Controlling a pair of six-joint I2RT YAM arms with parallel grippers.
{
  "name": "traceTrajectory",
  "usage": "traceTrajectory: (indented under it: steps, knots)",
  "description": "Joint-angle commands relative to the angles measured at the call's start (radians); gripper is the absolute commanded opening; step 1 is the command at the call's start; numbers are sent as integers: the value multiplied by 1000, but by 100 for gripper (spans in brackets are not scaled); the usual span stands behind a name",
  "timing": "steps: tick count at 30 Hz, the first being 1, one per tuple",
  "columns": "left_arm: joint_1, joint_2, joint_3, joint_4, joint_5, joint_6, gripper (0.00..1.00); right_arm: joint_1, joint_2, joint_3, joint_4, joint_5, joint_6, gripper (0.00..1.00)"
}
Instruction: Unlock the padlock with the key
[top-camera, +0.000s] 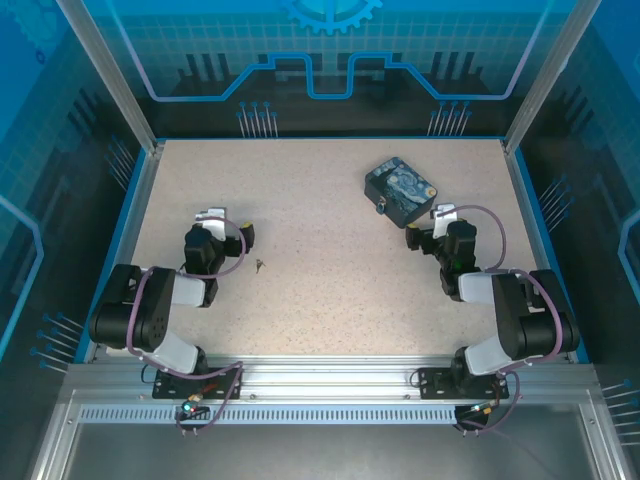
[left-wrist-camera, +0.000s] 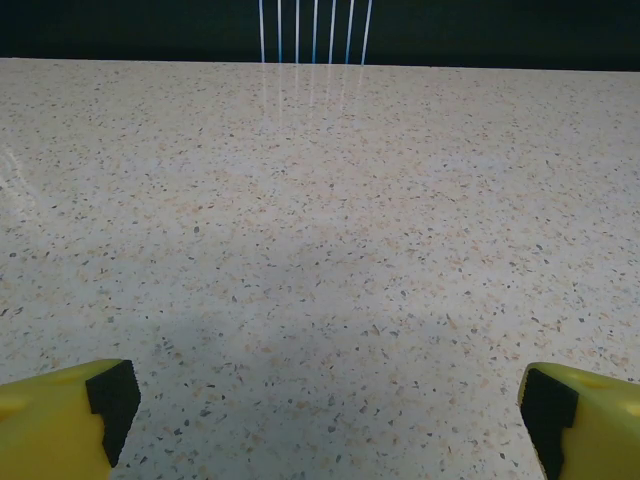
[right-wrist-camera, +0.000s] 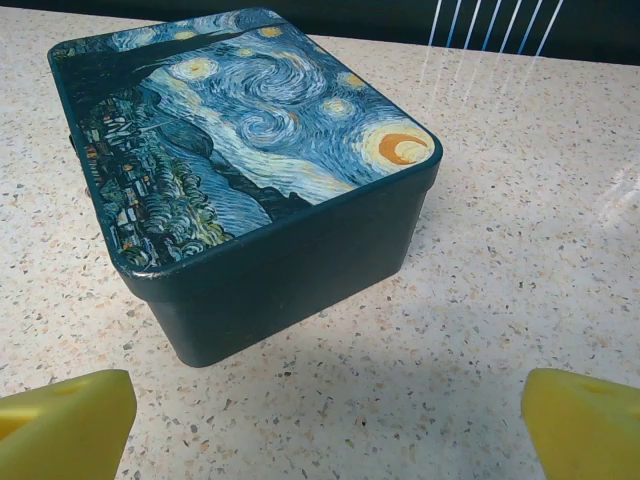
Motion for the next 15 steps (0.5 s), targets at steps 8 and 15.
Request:
traceTrajectory:
  steps: [8, 15]
  knots:
    - [-3, -3, 12, -8, 1, 8, 99, -5, 9, 22, 3, -13, -16, 100]
    - [-3, -3, 26, -35, -4, 8, 99, -6, 8, 22, 3, -14, -16, 100]
